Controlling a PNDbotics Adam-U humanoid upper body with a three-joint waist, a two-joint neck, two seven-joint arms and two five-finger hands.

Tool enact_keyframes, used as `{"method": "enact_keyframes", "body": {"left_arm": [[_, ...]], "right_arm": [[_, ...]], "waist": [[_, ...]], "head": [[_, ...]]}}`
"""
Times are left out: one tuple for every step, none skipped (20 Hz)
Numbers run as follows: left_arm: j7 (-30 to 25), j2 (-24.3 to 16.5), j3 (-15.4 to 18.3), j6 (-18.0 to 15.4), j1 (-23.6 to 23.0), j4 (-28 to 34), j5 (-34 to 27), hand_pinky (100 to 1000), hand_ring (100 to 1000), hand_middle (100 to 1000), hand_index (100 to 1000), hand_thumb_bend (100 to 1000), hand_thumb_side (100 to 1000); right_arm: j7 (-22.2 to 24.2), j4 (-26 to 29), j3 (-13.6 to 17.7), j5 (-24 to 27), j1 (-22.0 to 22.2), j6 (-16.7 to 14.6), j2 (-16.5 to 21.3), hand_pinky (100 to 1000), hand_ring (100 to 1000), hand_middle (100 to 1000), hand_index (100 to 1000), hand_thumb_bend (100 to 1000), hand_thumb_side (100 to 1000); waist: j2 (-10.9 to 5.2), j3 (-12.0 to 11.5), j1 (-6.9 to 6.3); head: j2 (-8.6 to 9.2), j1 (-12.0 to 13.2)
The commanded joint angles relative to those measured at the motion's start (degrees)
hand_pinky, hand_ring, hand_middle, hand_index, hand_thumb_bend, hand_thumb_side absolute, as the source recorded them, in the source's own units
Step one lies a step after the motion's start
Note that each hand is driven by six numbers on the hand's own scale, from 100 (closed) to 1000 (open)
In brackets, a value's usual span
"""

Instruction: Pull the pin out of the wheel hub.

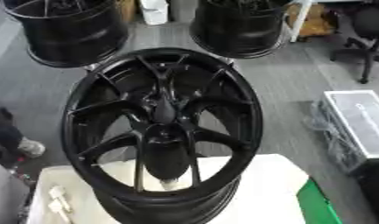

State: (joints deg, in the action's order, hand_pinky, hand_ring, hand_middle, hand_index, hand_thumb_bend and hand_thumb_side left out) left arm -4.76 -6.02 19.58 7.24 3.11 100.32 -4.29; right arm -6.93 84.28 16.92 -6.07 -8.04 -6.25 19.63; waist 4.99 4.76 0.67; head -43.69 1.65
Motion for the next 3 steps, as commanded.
{"method": "enact_keyframes", "body": {"left_arm": [[-0.2, -0.4, -0.3, -0.3, 0.7, 1.0, -0.3, 683, 617, 610, 742, 587, 594], [-0.3, -0.4, -0.4, -0.3, 0.7, 1.0, -0.3, 683, 618, 611, 743, 586, 594], [-0.4, -0.4, -0.5, -0.3, 0.7, 1.0, -0.3, 683, 618, 611, 742, 587, 594]], "right_arm": [[1.6, 5.6, -2.3, 3.0, 0.6, -0.6, -2.0, 705, 579, 647, 727, 100, 693], [2.2, 6.9, -3.1, 3.9, 1.1, -0.5, -3.1, 705, 579, 645, 725, 100, 700], [2.9, 8.1, -4.0, 4.8, 1.6, -0.3, -4.0, 703, 576, 640, 720, 100, 704]], "waist": [[-0.42, 0.1, -0.21], [-0.42, 0.1, -0.28], [-0.42, 0.1, -0.36]], "head": [[0.08, 0.0], [-0.03, 0.0], [-0.07, 0.1]]}}
